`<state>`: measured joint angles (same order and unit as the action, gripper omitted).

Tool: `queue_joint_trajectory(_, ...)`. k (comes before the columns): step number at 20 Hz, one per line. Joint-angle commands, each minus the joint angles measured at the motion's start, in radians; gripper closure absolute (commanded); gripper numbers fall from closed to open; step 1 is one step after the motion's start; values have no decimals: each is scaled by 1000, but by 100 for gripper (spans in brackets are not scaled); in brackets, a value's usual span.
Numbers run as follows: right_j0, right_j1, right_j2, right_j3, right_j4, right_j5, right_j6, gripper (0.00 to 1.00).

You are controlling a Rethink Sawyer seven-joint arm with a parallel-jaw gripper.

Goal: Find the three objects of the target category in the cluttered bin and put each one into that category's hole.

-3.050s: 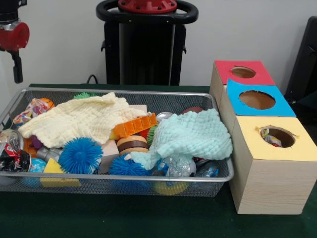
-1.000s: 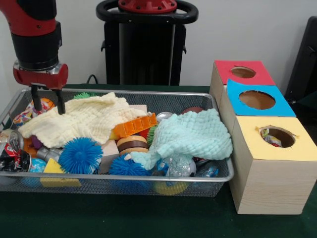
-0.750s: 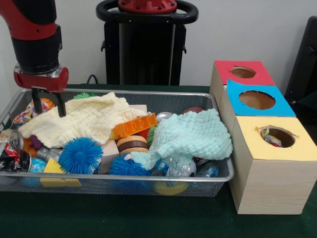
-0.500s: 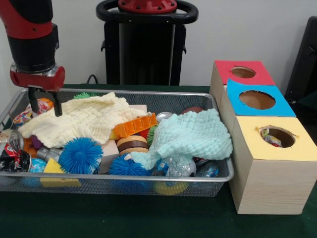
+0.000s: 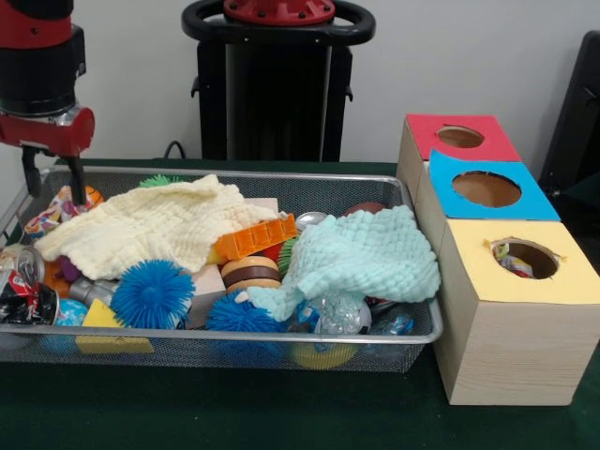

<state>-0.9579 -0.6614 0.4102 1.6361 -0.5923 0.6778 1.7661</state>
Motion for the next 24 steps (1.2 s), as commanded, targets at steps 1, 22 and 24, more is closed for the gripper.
queue_joint_trajectory(1, -18, -27, 11, 58, -31, 34, -130, 0)
queue_joint_trajectory(22, -23, 31, -28, 106, -65, -66, -47, 0)
queue_joint_trajectory(24, -31, 38, -24, 103, -65, -66, -57, 0)
